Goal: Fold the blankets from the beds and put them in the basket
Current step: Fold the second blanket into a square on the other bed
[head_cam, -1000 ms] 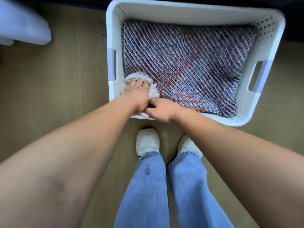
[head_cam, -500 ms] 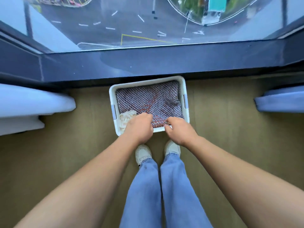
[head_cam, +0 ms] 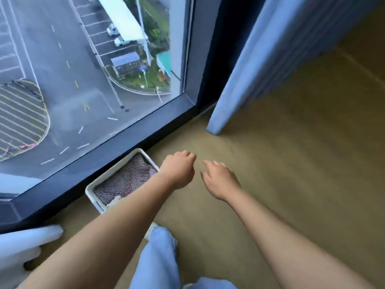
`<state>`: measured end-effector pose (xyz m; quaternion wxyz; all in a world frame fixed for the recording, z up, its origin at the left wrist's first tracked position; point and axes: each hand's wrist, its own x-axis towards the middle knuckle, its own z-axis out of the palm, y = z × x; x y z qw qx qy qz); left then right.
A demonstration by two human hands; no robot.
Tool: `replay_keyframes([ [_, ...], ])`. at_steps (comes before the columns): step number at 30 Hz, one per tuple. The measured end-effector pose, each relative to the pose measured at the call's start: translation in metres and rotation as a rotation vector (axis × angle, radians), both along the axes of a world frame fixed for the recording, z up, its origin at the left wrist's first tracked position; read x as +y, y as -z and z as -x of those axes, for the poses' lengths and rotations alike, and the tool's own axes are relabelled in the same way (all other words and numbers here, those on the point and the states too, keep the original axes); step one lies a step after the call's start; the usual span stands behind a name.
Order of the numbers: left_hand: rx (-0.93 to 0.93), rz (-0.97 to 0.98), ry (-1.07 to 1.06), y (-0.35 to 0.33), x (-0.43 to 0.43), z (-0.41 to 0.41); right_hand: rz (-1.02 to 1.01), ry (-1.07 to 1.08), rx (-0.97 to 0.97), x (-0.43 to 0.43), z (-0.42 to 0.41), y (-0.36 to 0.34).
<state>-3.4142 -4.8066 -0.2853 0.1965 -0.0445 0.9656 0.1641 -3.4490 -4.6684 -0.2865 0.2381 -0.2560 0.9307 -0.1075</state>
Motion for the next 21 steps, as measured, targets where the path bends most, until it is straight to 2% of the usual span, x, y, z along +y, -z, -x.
replay_keyframes([
  [2, 0.018, 0.017, 0.133, -0.021, 0.053, 0.021, 0.005, 0.102, 0.040, 0.059, 0.003, -0.027],
  [5, 0.055, -0.049, 0.251, -0.066, 0.182, 0.044, -0.008, 0.305, 0.123, 0.194, -0.005, -0.072],
  [8, 0.075, -0.166, 0.349, -0.103, 0.321, 0.043, -0.025, 0.505, 0.196, 0.331, -0.033, -0.111],
  [13, 0.069, -0.230, 0.621, -0.146, 0.509, 0.029, -0.065, 0.824, 0.242, 0.498, -0.090, -0.158],
  [21, 0.110, -0.266, 1.043, -0.194, 0.762, -0.001, -0.124, 1.244, 0.281, 0.700, -0.173, -0.204],
])
